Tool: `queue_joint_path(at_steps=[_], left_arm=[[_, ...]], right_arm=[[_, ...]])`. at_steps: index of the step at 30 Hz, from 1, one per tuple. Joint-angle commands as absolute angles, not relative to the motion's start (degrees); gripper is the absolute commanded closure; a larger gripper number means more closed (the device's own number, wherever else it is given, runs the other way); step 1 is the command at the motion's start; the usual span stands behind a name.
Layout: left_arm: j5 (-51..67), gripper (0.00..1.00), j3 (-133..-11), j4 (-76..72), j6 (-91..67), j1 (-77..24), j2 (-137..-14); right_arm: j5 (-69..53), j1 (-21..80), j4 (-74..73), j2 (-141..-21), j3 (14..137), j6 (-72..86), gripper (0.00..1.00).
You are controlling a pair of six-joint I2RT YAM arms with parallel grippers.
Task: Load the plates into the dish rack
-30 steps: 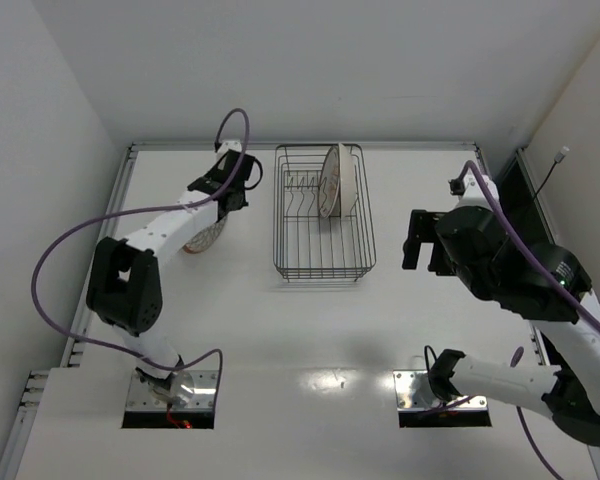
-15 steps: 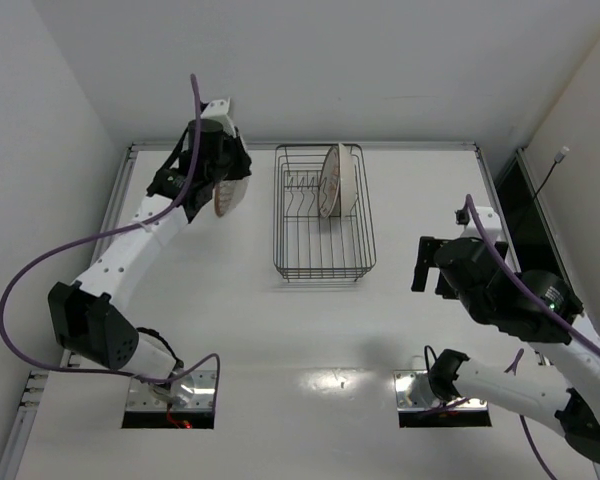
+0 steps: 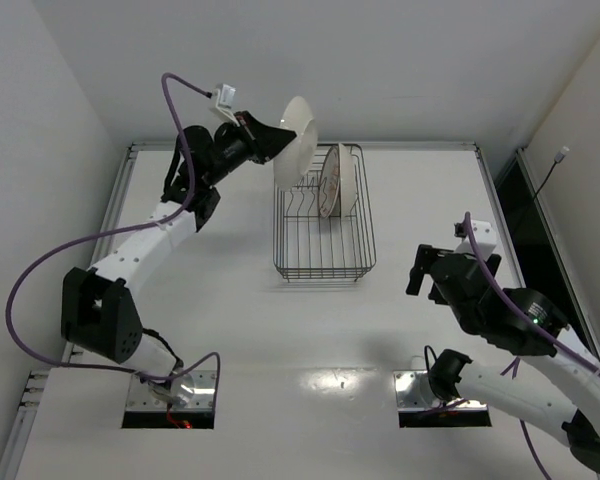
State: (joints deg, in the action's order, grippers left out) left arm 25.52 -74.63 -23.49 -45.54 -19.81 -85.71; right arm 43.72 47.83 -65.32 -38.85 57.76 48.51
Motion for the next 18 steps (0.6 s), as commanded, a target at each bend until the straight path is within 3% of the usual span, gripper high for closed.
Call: queue_joint_path(at_steps=[1,7,18], left_arm=[[29.53,1.0,-72.61,-50.52,-55.36,-18.98,-87.09],[25.33,1.0,-68.12,-59.32,-60.38,-18.98,-90.0],[16.44,1.0,-63.19,-62.49,-60.91,-21.61,-93.51]], right_arm=[[45.97,48.25,-62.31,-39.55,57.57,49.39,0.0],[45.44,48.25,-61.79,-39.03,57.57,48.78,0.0],[44.3,48.25,-58.19,-39.02,55.2,48.25,0.0]])
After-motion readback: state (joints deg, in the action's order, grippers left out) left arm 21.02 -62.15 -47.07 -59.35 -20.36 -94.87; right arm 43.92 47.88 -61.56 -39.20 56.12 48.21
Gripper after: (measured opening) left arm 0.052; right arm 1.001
